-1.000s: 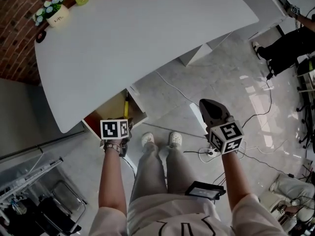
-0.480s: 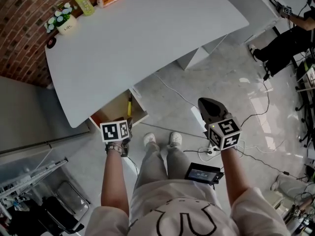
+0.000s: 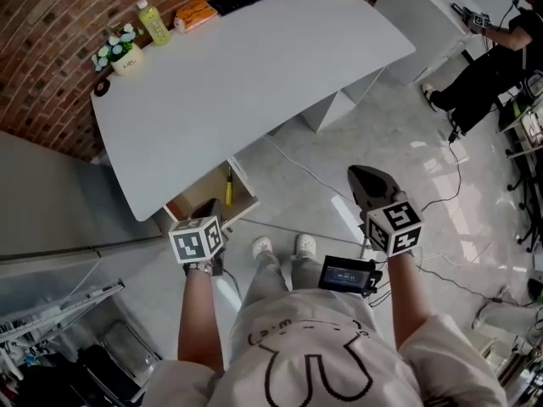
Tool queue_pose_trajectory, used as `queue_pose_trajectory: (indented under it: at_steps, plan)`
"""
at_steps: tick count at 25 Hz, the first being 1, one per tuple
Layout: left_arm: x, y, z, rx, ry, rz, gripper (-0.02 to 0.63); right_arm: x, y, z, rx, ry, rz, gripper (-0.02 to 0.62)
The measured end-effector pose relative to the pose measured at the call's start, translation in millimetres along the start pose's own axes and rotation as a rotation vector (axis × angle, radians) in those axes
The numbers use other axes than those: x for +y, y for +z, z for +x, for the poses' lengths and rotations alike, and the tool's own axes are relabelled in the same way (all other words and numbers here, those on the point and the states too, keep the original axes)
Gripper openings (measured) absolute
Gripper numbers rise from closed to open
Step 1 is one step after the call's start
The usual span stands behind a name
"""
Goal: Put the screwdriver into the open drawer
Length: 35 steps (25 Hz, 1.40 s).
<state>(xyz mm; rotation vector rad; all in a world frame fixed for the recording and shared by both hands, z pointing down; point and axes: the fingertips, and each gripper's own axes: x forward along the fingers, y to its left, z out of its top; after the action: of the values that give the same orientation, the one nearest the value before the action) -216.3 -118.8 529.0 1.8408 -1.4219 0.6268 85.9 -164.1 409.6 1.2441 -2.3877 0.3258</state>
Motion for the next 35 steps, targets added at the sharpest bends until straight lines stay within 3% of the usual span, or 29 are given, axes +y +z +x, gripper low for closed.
queue_pose_trajectory:
  at_steps: [9,17,24,28,35]
  plan:
    - [-12.1,58.2,-62.9,-0.254,0.010,0.035,0.014,7.4,54.7,-31.4,-0.130,-0.037,-0.066,0.020]
    - [-37.1,119.1,-106.2,-0.475,0.017,0.202,0.012,17.6,102.8,-39.4,-0.253,-0.009,-0.137,0.020]
    - [-67.4,160.2,-142.9,-0.669,-0.004,0.346,0.012,26.9,115.4,-48.0,-0.299,0.002,-0.172,0.020]
    - [-72.2,171.2,-156.0,-0.730,-0.011,0.364,0.014,33.4,122.3,-51.0,-0.321,0.003,-0.187,0.020]
    - [-78.5,172.5,-163.6,-0.760,-0.017,0.368,0.012,38.0,123.1,-59.6,-0.334,-0.006,-0.194,0.020]
